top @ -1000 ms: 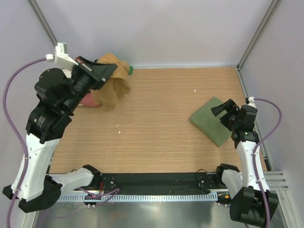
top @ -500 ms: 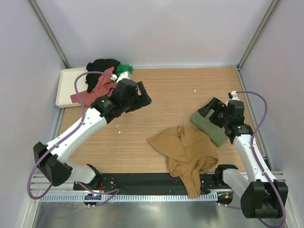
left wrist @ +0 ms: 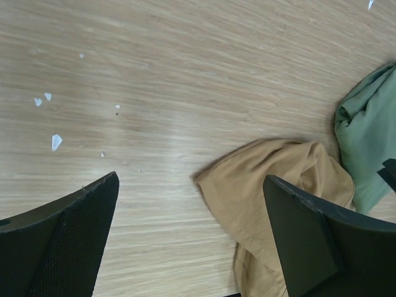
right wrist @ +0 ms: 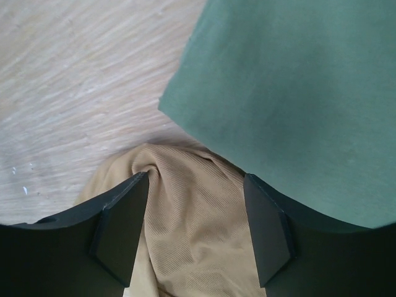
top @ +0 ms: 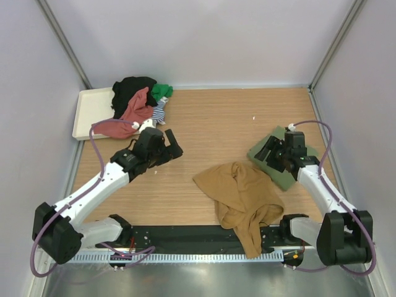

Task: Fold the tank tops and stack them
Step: Flatten the tank top out

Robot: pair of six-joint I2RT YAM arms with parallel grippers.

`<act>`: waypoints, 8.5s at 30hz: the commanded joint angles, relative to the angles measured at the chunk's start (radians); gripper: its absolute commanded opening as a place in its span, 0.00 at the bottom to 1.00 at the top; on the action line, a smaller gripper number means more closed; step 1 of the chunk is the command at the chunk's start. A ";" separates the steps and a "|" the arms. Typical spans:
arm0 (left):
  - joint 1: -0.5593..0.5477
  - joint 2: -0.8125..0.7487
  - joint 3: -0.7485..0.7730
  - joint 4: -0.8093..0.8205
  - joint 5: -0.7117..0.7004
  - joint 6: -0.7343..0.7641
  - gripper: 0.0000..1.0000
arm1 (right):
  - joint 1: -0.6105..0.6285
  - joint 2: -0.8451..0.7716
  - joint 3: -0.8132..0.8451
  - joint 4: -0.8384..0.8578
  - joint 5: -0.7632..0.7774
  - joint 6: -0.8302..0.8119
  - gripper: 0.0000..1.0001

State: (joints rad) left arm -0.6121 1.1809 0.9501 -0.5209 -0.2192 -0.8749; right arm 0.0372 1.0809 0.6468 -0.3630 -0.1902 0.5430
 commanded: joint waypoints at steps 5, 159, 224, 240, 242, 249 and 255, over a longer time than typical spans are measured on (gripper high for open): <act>-0.078 0.003 -0.070 0.199 0.192 0.030 0.95 | 0.095 0.040 -0.053 0.090 -0.066 0.052 0.70; 0.222 0.222 0.420 -0.211 0.129 0.211 0.57 | 0.428 0.326 0.730 -0.302 0.396 -0.132 0.72; 0.184 -0.116 -0.504 0.067 0.245 -0.021 0.44 | 0.653 -0.047 -0.102 0.053 0.350 0.216 0.01; 0.133 -0.169 -0.562 0.050 0.239 -0.065 0.44 | 0.606 0.002 -0.111 0.099 0.262 0.198 0.01; 0.132 -0.149 -0.564 0.062 0.251 -0.064 0.38 | 0.604 0.005 -0.110 0.102 0.259 0.198 0.01; 0.127 -0.150 -0.559 0.084 0.230 -0.062 0.00 | 0.590 0.007 -0.088 0.079 0.261 0.178 0.01; 0.129 -0.185 -0.407 -0.037 0.114 -0.021 0.00 | 0.483 0.016 0.028 0.013 0.224 0.101 0.01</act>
State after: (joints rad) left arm -0.4824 1.0119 0.4381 -0.5003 -0.0097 -0.9321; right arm 0.5827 1.0946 0.5800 -0.3420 0.0532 0.7067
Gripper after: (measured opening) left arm 0.011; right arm 0.025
